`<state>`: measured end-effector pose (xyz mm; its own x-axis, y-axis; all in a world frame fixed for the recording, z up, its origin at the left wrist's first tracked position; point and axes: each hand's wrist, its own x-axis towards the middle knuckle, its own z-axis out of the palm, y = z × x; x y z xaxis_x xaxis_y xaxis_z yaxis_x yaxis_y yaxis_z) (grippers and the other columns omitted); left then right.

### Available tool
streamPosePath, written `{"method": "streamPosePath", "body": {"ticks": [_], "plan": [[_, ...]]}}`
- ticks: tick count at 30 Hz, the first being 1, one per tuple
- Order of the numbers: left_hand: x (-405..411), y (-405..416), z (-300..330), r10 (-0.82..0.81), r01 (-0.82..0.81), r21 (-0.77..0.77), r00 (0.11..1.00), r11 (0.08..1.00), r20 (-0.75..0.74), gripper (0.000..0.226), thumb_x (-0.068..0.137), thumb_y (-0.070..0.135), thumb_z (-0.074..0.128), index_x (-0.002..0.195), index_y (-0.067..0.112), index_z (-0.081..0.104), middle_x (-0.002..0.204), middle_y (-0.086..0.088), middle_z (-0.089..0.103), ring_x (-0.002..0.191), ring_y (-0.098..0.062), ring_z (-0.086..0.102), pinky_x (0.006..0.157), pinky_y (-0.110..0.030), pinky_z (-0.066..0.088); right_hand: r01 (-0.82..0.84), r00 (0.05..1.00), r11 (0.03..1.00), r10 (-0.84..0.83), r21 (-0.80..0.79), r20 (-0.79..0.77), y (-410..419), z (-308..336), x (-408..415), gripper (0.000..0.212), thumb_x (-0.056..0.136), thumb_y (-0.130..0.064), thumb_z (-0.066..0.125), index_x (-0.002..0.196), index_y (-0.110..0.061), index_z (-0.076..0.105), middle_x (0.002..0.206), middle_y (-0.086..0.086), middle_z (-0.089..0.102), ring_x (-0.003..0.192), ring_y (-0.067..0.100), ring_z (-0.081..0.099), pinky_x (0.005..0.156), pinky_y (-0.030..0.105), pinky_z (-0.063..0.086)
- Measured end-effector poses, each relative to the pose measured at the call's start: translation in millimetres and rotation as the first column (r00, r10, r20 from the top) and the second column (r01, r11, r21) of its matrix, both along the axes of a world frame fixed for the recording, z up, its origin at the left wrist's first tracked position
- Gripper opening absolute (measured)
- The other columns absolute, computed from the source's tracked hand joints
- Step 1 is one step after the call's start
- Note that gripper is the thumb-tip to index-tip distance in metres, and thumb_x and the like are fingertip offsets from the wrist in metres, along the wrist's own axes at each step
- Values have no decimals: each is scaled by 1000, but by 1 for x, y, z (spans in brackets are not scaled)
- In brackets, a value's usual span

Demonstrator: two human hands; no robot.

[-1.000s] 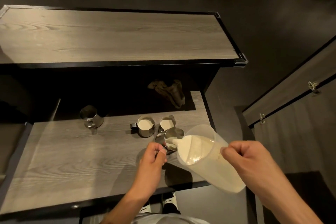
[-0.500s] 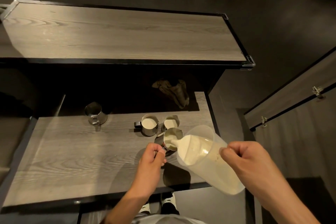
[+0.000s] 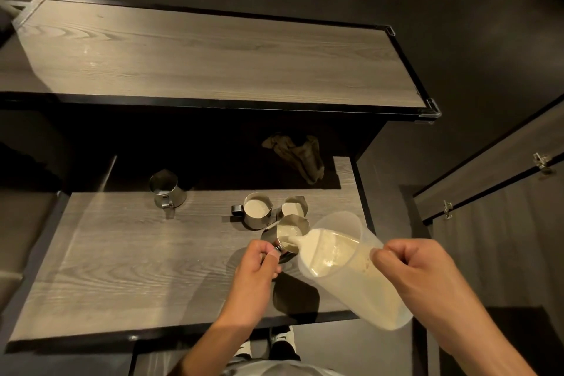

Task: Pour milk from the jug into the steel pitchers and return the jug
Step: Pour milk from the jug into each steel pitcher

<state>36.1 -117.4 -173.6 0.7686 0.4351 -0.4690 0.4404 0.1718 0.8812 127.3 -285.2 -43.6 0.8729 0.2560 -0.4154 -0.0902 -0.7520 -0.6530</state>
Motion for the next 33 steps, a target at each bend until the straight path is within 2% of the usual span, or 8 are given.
{"method": "streamPosePath", "body": {"ticks": [8, 17, 20, 24, 29, 33], "plan": [[1, 5, -3, 21, -21, -9, 1000, 1000, -3, 12, 97, 17, 46, 89, 17, 55, 81, -5, 57, 81, -17, 54, 82, -34, 46, -12, 1000, 1000, 12, -10, 22, 9, 2, 3, 43, 83, -19, 63, 43, -17, 46, 54, -4, 52, 59, 12, 52, 47, 16, 37], [1, 11, -5, 52, -52, -10, 999, 999, 4, 13, 97, 15, 46, 88, 17, 56, 82, -7, 56, 82, -19, 55, 87, -39, 47, -46, 999, 999, 46, 13, -15, 18, 1, 8, 35, 83, -20, 63, 51, -16, 52, 69, 3, 62, 72, 17, 60, 53, 20, 42], [0, 14, -5, 64, -64, -16, 998, 998, 0, 13, 97, 16, 46, 89, 17, 56, 83, -7, 57, 82, -19, 56, 87, -38, 47, -45, 999, 998, 45, 32, -17, 21, 0, 9, 36, 83, -20, 62, 49, -14, 51, 64, 2, 60, 69, 18, 58, 54, 22, 43], [-2, 20, -7, 90, -90, -46, 996, 995, 2, 13, 97, 17, 46, 89, 17, 56, 84, -6, 59, 84, -19, 57, 87, -38, 47, -11, 1000, 996, 12, 85, -1, 25, -1, 10, 41, 84, -18, 62, 46, -13, 48, 55, 0, 52, 62, 16, 51, 54, 24, 41], [-2, 27, -2, 132, -126, -107, 990, 986, 51, 13, 96, 10, 45, 88, 12, 55, 83, -6, 56, 83, -19, 56, 86, -37, 47, 82, 995, 977, -68, 195, -79, 29, -9, 11, 42, 83, -15, 62, 44, -10, 48, 36, -8, 45, 54, 16, 42, 56, 27, 39], [-3, 31, -1, 176, -161, -156, 981, 974, 84, 15, 95, 6, 44, 87, 11, 56, 82, -6, 56, 82, -19, 55, 87, -38, 46, 167, 982, 942, -133, 290, -132, 30, -21, 10, 39, 84, -13, 58, 47, -8, 48, 42, 1, 38, 49, 15, 34, 59, 33, 37]]}}
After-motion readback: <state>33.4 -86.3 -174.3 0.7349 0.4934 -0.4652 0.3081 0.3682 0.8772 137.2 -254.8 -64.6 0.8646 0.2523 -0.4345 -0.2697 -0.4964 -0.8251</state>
